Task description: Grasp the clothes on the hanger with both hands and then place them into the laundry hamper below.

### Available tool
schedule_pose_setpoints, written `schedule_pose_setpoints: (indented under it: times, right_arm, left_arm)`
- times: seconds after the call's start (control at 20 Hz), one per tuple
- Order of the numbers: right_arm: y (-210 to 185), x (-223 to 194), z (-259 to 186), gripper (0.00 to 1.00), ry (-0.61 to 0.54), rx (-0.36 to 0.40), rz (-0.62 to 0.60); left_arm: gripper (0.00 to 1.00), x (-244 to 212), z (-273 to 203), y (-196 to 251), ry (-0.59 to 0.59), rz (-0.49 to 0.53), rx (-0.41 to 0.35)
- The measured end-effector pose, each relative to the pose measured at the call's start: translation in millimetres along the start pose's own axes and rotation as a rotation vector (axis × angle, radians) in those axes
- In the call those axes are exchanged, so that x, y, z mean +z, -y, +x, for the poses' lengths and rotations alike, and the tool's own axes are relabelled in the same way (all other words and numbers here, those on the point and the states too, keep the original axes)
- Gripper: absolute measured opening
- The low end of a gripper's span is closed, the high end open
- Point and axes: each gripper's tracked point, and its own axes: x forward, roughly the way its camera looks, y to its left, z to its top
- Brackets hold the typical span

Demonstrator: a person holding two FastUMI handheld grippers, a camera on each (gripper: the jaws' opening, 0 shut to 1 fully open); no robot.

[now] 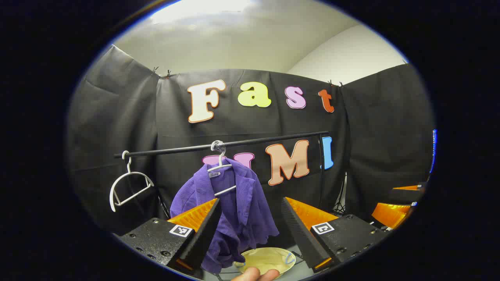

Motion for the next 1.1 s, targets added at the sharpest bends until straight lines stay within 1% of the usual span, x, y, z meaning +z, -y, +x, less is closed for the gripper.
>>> schedule_pose_setpoints:
  times: [0.05, 0.1, 0.15, 0.2, 0.25, 0.35, 0.4, 0.45, 0.55, 0.6, 0.65, 0.7, 0.75, 0.8, 0.9, 1.0, 1.05, 1.1]
  right_arm:
    - [-1, 0, 2, 0.95, -0.003, -0.001, -0.001]
    - [-2, -1, 4, 0.98, -0.001, 0.0, 0.001]
    - [-4, 1, 6, 0.98, 0.003, 0.0, 0.002]
    - [-7, 1, 11, 0.98, 0.005, 0.001, 0.002]
    - [-11, 0, 14, 0.98, 0.002, 0.007, 0.005]
    - [-16, -4, 22, 0.98, -0.009, 0.014, 0.005]
    - [-19, -5, 25, 0.98, -0.011, 0.017, 0.001]
    - [-24, -6, 28, 0.98, -0.012, 0.024, -0.003]
    - [-34, -12, 39, 0.98, -0.017, 0.044, -0.008]
    - [-41, -17, 44, 0.98, -0.029, 0.055, -0.01]
    - [-46, -22, 49, 0.99, -0.042, 0.065, -0.016]
    - [-51, -26, 55, 0.98, -0.051, 0.075, -0.023]
    - [-54, -29, 61, 0.98, -0.058, 0.082, -0.03]
    - [-57, -33, 67, 0.98, -0.069, 0.081, -0.035]
    - [-63, -38, 81, 0.98, -0.083, 0.088, -0.039]
    - [-68, -43, 97, 0.98, -0.092, 0.091, -0.036]
    - [-70, -45, 106, 0.98, -0.1, 0.087, -0.022]
    - [-71, -45, 115, 0.98, -0.103, 0.083, -0.013]
  left_arm:
    - [0.95, -3, 2, -1, -0.007, -0.002, -0.001]
    - [0.96, -5, 4, -3, -0.008, 0.0, 0.0]
    - [0.99, -8, 6, -5, -0.016, 0.003, 0.002]
    - [0.99, -12, 8, -8, -0.026, 0.008, 0.004]
    - [0.96, -16, 10, -11, -0.031, 0.011, 0.005]
    - [0.99, -20, 11, -21, -0.029, 0.015, 0.016]
    - [0.95, -23, 11, -26, -0.032, 0.017, 0.021]
    - [0.99, -28, 12, -30, -0.039, 0.022, 0.03]
    - [0.99, -37, 14, -39, -0.053, 0.028, 0.04]
    - [0.99, -40, 13, -45, -0.058, 0.031, 0.051]
    - [0.93, -44, 16, -50, -0.063, 0.029, 0.064]
    - [0.93, -48, 19, -53, -0.069, 0.025, 0.072]
    - [0.99, -53, 22, -58, -0.071, 0.029, 0.09]
    - [0.96, -57, 28, -65, -0.069, 0.039, 0.118]
    - [0.96, -72, 38, -74, -0.067, 0.047, 0.153]
    - [0.99, -98, 50, -73, -0.088, 0.05, 0.158]
    - [0.99, -110, 54, -71, -0.088, 0.056, 0.147]
    - [0.93, -125, 57, -68, -0.098, 0.062, 0.128]
